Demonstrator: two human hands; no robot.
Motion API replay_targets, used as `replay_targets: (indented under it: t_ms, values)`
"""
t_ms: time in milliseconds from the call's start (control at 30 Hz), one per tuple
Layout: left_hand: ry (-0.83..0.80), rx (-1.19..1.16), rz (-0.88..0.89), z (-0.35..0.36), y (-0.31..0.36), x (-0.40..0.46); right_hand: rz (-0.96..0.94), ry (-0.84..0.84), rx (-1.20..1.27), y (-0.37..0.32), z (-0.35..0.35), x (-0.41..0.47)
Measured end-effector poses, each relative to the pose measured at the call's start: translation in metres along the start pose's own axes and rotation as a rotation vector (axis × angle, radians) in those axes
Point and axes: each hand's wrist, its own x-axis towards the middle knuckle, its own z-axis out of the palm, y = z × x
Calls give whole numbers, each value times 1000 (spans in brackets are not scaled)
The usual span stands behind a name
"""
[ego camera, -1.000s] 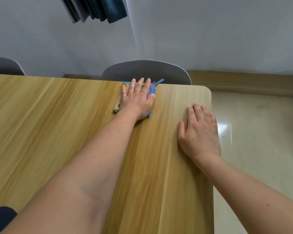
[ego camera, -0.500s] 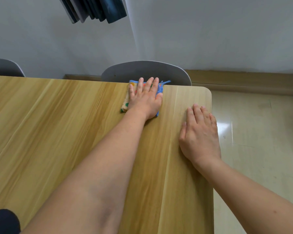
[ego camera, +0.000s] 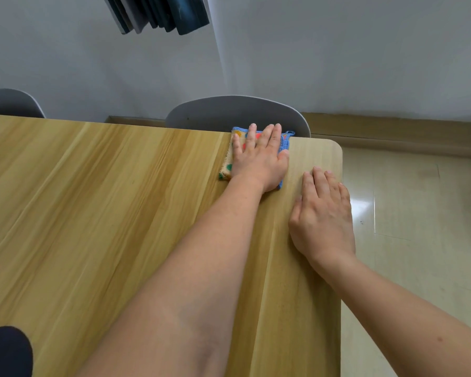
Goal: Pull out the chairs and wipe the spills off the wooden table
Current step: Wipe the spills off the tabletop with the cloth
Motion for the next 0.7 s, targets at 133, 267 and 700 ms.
replay_targets:
  t_ms: [133, 267, 700]
  values:
    - [-37, -21, 10, -1, 6, 1, 2, 0, 1, 1, 1, 0]
    - [-131, -44, 48, -14, -4, 6, 6, 24, 0, 0, 2, 0]
    - [2, 25, 131, 1, -22, -7, -14, -1, -22, 1, 1, 0]
